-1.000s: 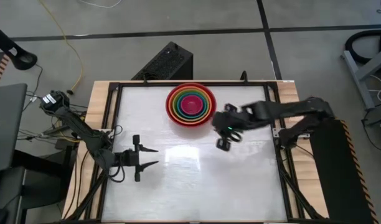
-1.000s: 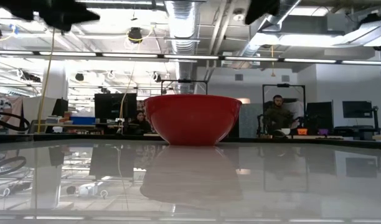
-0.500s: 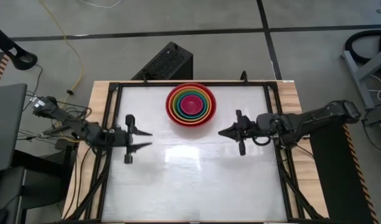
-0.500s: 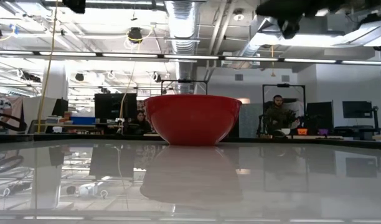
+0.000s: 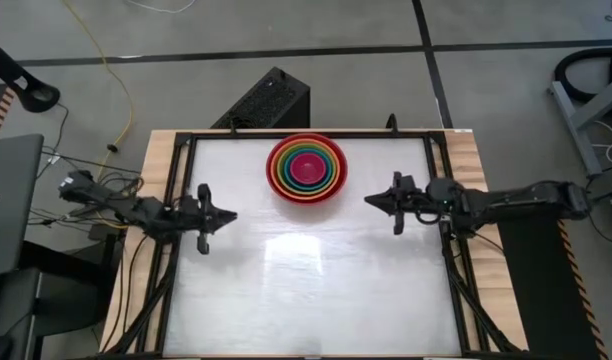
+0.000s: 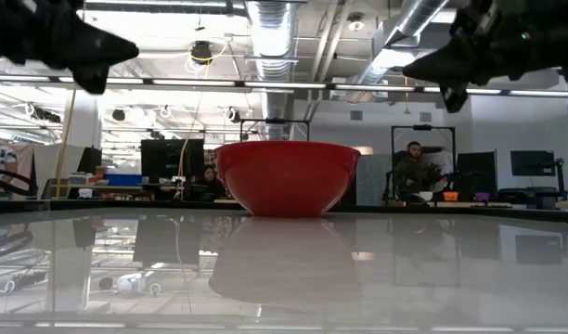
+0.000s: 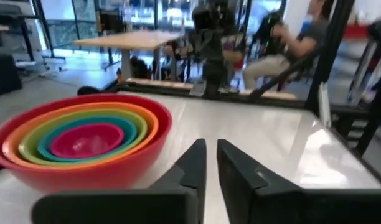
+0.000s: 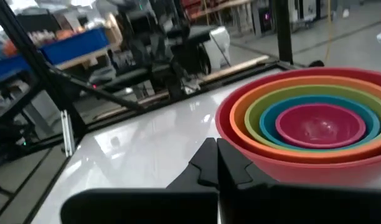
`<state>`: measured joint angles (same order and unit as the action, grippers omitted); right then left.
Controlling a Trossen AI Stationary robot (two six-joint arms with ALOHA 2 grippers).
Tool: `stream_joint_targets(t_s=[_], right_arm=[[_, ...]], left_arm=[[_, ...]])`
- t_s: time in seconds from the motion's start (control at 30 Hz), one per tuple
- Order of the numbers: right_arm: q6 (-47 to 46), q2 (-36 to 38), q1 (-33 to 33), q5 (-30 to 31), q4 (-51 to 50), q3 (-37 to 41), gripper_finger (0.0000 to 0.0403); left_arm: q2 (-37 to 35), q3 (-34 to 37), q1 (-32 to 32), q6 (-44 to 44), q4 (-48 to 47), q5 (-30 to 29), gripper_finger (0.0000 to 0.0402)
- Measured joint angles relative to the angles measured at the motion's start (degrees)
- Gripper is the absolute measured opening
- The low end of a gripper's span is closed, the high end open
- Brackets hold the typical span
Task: Nest bowls inside each other
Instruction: Return to Home Position
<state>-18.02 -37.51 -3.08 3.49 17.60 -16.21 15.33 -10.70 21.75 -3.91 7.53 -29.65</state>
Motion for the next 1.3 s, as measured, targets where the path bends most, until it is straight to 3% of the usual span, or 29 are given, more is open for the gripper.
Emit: stream_joint_targets(t_s=[0.17,0.43,1.0,1.3], right_arm=[[-1.1,2.6,-0.1,0.3,7.0,6.5,0.0006],[-3.1,5.7,-1.8,-0.5,7.6,11.1,0.0006],[0.5,26.7,-5.1,0.8,-17.4,11.1,0.0008],[0.5,28.9,-5.1,2.3,-20.8,11.1,0.0041]], left_arm=[[-4.1,9.2,0.0,0.1,11.0,1.1,0.0002],[-7.9,10.0,0.0,-1.6,3.7,2.9,0.0001],[-12.1,10.0,0.0,-3.6,-1.7,2.8,0.0000],[-12.0,10.0,0.0,-3.5,-3.3,1.7,0.0000]])
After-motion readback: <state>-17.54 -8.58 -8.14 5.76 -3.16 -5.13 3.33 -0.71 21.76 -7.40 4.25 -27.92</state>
